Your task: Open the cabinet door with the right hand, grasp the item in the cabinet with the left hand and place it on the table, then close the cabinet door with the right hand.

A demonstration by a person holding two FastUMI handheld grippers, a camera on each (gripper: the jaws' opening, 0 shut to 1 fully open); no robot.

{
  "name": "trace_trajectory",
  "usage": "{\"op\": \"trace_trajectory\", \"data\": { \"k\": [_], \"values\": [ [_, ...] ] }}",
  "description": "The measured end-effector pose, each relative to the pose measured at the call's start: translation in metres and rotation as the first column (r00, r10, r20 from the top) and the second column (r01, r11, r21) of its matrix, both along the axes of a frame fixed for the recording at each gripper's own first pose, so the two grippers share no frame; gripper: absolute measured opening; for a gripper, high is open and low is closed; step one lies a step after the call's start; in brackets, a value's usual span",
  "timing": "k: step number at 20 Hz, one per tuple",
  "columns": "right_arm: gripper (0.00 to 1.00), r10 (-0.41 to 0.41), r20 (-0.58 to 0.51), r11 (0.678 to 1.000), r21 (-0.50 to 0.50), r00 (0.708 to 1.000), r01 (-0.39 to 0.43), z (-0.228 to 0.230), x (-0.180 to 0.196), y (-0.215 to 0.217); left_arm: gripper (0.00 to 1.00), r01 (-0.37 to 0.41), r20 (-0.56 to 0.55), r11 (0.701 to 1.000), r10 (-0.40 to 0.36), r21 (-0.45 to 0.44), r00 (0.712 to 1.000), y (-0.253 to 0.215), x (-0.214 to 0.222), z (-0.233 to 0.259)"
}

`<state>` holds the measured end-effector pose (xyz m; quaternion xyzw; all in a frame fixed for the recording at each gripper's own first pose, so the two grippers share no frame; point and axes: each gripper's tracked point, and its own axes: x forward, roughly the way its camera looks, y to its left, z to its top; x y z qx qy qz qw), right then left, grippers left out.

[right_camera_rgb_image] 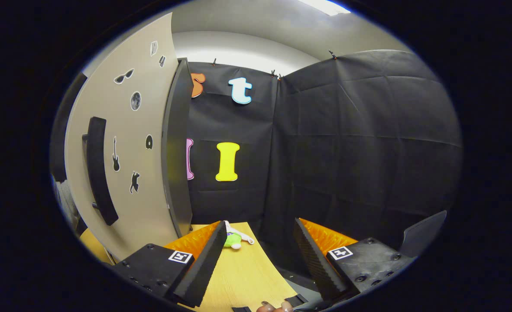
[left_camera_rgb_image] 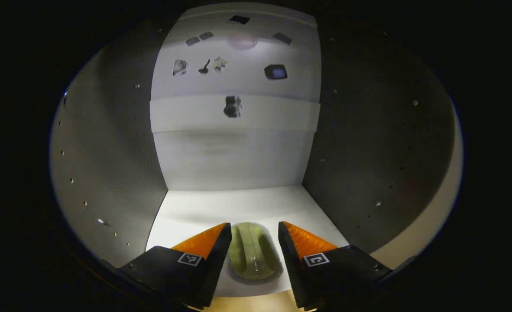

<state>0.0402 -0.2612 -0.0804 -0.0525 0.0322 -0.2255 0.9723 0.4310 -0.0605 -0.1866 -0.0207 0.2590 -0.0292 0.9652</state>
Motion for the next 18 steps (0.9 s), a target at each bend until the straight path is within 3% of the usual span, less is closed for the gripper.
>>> {"op": "trace_trajectory", "data": {
  "k": [2,5,7,11,13,18],
  "values": [
    [0.98,0.005,0.009,1.0,0.01,1.0,-0.005,-0.002,0.008,-0.002,0.65,-0.012,-0.037,1.0,0.011,-0.008,0.999,0.003,-0.001,-0.011],
    [0.97,-0.012,0.017,0.999,0.034,1.0,0.011,-0.007,0.023,-0.014,0.46,-0.03,-0.079,0.999,0.028,-0.022,0.997,0.007,0.0,-0.023],
    [0.98,-0.028,0.026,0.999,0.036,0.999,0.027,-0.007,0.036,-0.025,0.43,-0.04,-0.096,0.999,0.038,-0.024,0.995,0.01,0.0,-0.03],
    [0.98,-0.056,0.029,0.998,0.019,0.998,0.056,-0.007,0.043,-0.034,0.26,-0.039,-0.092,0.998,0.044,0.058,0.995,0.016,0.007,-0.028],
    [0.98,-0.057,0.024,0.998,0.02,0.998,0.057,-0.008,0.042,-0.033,0.23,-0.042,-0.088,0.995,0.05,0.086,0.995,0.015,0.009,-0.027],
    [0.98,-0.05,0.033,0.999,0.022,0.998,0.049,-0.007,0.035,-0.032,0.2,-0.099,-0.085,0.994,0.103,0.051,0.991,0.012,-0.001,-0.025]
  ]
}}
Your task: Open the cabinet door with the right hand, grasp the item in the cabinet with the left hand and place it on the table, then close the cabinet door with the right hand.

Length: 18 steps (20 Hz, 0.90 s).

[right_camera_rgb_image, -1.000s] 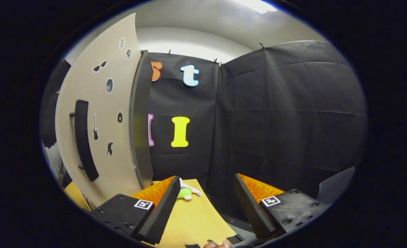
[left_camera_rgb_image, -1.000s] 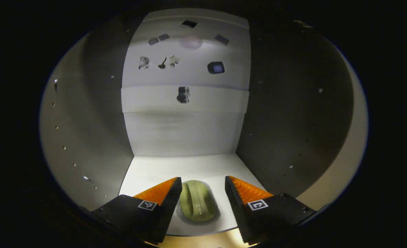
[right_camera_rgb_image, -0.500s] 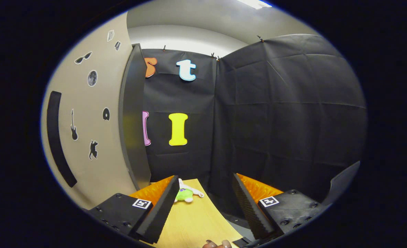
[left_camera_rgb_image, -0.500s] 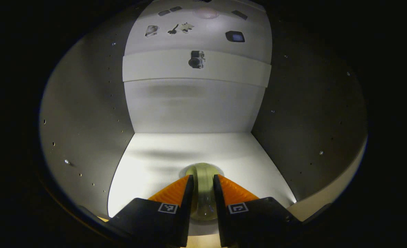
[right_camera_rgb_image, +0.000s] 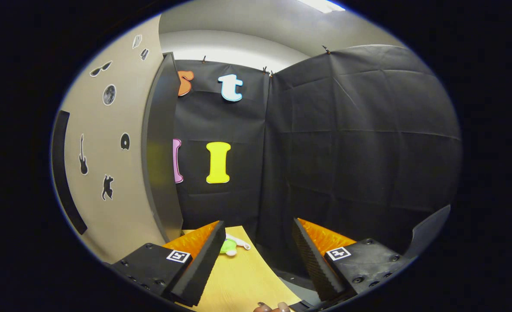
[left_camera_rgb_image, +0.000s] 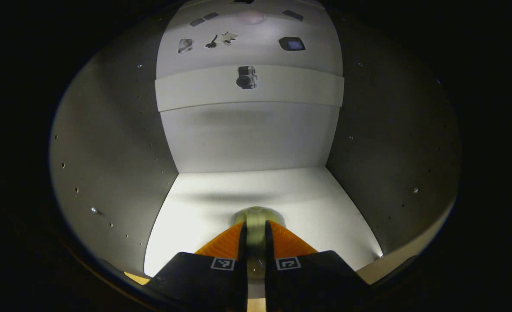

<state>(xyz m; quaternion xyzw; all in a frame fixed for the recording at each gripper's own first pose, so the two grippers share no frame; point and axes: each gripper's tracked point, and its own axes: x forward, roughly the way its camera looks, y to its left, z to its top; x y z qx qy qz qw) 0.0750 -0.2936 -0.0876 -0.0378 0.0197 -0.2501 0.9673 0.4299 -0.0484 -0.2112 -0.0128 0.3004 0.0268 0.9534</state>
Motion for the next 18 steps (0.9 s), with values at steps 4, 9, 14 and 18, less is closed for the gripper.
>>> {"op": "trace_trajectory", "data": {
  "k": [4,9,14,18],
  "values": [
    [0.98,0.08,0.031,0.997,0.023,0.996,-0.08,0.009,-0.007,0.024,0.2,-0.013,0.043,0.999,0.015,-0.043,0.999,-0.003,-0.029,0.027],
    [0.97,0.207,0.059,0.978,0.0,0.977,-0.207,0.021,-0.011,0.066,0.2,-0.011,0.141,1.0,0.015,-0.029,0.99,0.006,-0.1,0.073],
    [0.97,0.286,0.051,0.957,-0.076,0.957,-0.281,0.025,-0.002,0.085,0.2,0.029,0.12,0.996,-0.019,-0.086,0.993,0.007,-0.201,0.076],
    [0.98,0.318,0.007,0.946,-0.066,0.948,-0.317,0.012,0.007,0.095,0.19,0.004,0.066,0.998,0.0,-0.057,0.998,0.012,-0.275,0.033]
  ]
}}
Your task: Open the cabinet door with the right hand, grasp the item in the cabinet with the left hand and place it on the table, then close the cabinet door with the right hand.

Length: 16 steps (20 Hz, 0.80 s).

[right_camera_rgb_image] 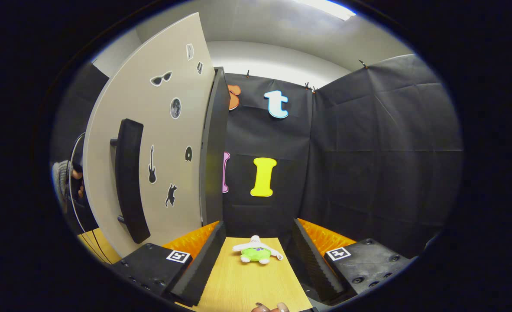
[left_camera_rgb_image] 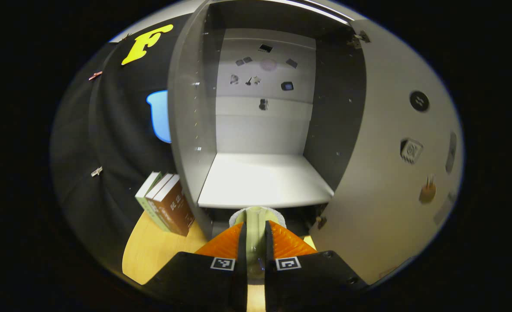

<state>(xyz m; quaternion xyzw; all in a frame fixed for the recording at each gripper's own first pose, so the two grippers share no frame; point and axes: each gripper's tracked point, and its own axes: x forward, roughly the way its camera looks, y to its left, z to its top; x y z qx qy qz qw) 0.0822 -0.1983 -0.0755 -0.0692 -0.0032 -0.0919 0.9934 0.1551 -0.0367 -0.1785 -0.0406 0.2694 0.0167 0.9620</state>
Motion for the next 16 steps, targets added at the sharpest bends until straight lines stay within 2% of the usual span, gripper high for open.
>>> {"op": "trace_trajectory", "data": {
  "k": [5,9,11,12,16],
  "values": [
    [0.98,0.05,-0.074,0.998,0.051,0.996,-0.046,-0.018,-0.003,0.012,0.2,0.002,-0.122,0.998,-0.009,-0.065,0.993,-0.029,-0.064,-0.083],
    [0.98,0.095,-0.108,0.993,0.082,0.99,-0.087,-0.027,-0.004,0.024,0.2,0.011,-0.192,0.987,-0.043,-0.161,0.981,-0.066,-0.105,-0.157],
    [0.94,0.106,-0.105,0.991,0.098,0.989,-0.096,-0.026,-0.004,0.028,0.2,0.002,-0.225,0.987,-0.038,-0.16,0.974,-0.073,-0.115,-0.195],
    [0.98,0.113,-0.105,0.989,0.104,0.988,-0.102,-0.025,-0.005,0.029,0.2,-0.005,-0.231,0.988,-0.032,-0.157,0.972,-0.075,-0.117,-0.211],
    [0.98,0.096,-0.137,0.991,0.107,0.986,-0.082,-0.036,-0.008,0.021,0.21,-0.009,-0.255,0.989,-0.029,-0.147,0.966,-0.086,-0.133,-0.277]
  ]
}}
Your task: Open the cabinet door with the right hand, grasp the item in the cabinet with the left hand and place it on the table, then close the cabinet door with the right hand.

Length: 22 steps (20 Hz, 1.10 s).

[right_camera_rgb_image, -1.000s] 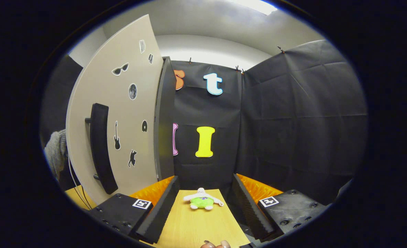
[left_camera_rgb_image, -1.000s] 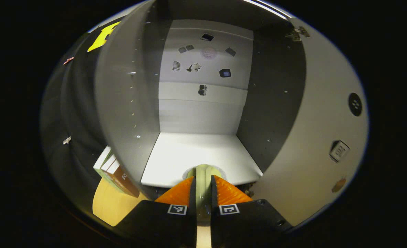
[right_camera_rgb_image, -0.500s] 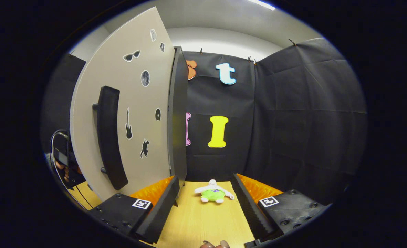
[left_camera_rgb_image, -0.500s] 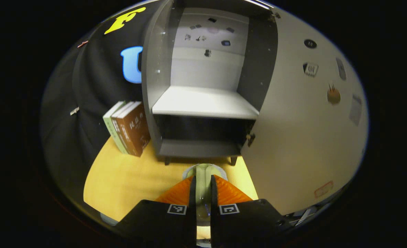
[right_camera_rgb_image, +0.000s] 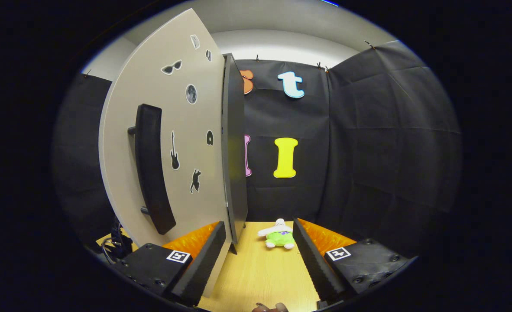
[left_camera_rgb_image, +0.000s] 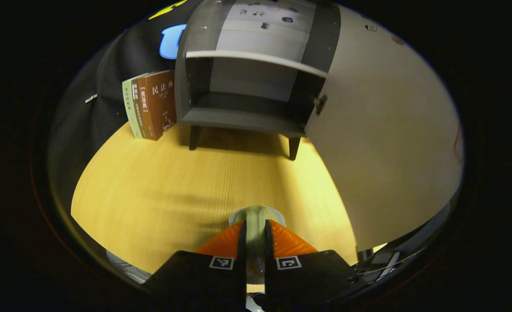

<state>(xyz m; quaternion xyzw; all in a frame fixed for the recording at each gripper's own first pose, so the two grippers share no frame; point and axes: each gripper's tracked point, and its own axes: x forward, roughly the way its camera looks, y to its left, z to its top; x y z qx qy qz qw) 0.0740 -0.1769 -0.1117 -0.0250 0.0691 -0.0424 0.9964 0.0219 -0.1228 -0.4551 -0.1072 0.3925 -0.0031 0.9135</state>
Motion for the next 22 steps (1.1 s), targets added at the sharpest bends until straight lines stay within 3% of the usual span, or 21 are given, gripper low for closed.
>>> {"op": "trace_trajectory", "data": {
  "k": [3,6,10,13,14,18,22],
  "values": [
    [0.98,-0.024,-0.051,0.999,-0.032,0.998,0.022,-0.016,-0.004,-0.006,0.21,-0.002,-0.039,0.999,0.001,-0.032,0.999,-0.008,-0.009,-0.04],
    [0.98,-0.009,-0.061,0.999,-0.044,0.998,0.006,-0.019,-0.006,-0.001,0.23,-0.018,-0.054,1.0,0.019,0.009,0.998,-0.005,-0.02,-0.059],
    [0.98,0.009,-0.058,0.999,-0.03,0.998,-0.01,-0.017,-0.006,0.004,0.27,-0.019,-0.055,1.0,0.019,0.017,0.998,-0.008,-0.022,-0.064],
    [0.98,0.009,-0.054,1.0,-0.022,0.998,-0.01,-0.015,-0.005,0.006,0.24,-0.026,-0.074,0.999,0.028,0.031,0.997,-0.004,-0.025,-0.066],
    [0.98,0.012,-0.049,1.0,-0.021,0.999,-0.013,-0.013,-0.005,0.007,0.43,-0.026,-0.078,0.999,0.028,0.031,0.997,-0.002,-0.026,-0.066],
    [0.98,0.105,-0.021,0.994,0.006,0.994,-0.105,0.0,-0.013,0.029,0.59,0.011,-0.047,1.0,-0.01,0.013,0.999,0.003,-0.025,-0.049],
    [0.97,0.226,0.055,0.974,0.012,0.972,-0.227,0.027,-0.037,0.06,0.82,0.051,0.141,0.999,-0.051,0.002,0.989,-0.001,-0.013,0.029]
  ]
}}
